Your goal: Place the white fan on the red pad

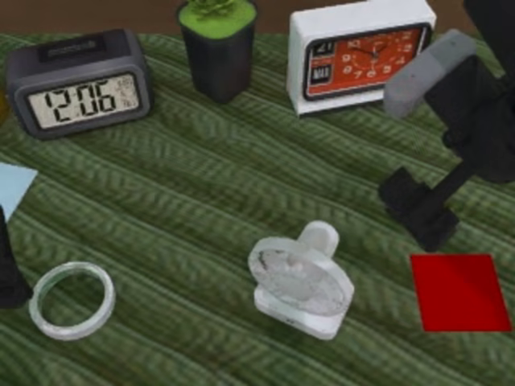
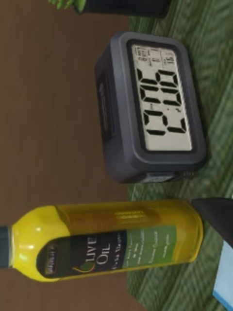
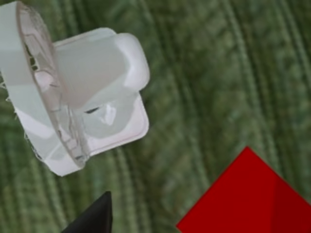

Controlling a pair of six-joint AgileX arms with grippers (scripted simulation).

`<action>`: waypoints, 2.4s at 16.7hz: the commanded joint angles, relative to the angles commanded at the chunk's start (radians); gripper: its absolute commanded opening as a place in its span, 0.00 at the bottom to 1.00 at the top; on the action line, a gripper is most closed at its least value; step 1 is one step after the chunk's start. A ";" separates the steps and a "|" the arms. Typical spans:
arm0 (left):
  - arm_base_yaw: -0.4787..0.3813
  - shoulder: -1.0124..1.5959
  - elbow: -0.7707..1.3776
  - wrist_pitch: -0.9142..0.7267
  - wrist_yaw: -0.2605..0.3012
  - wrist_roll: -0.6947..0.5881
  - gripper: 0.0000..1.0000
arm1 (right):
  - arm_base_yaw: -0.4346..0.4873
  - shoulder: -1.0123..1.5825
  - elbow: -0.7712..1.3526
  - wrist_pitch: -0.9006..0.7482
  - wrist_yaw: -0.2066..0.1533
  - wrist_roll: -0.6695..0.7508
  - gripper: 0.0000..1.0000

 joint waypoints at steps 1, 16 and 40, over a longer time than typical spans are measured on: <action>0.000 0.000 0.000 0.000 0.000 0.000 1.00 | 0.038 0.095 0.090 -0.065 0.000 -0.010 1.00; 0.000 0.000 0.000 0.000 0.000 0.000 1.00 | 0.255 0.621 0.599 -0.437 -0.001 -0.068 1.00; 0.000 0.000 0.000 0.000 0.000 0.000 1.00 | 0.262 0.616 0.393 -0.238 -0.001 -0.067 0.17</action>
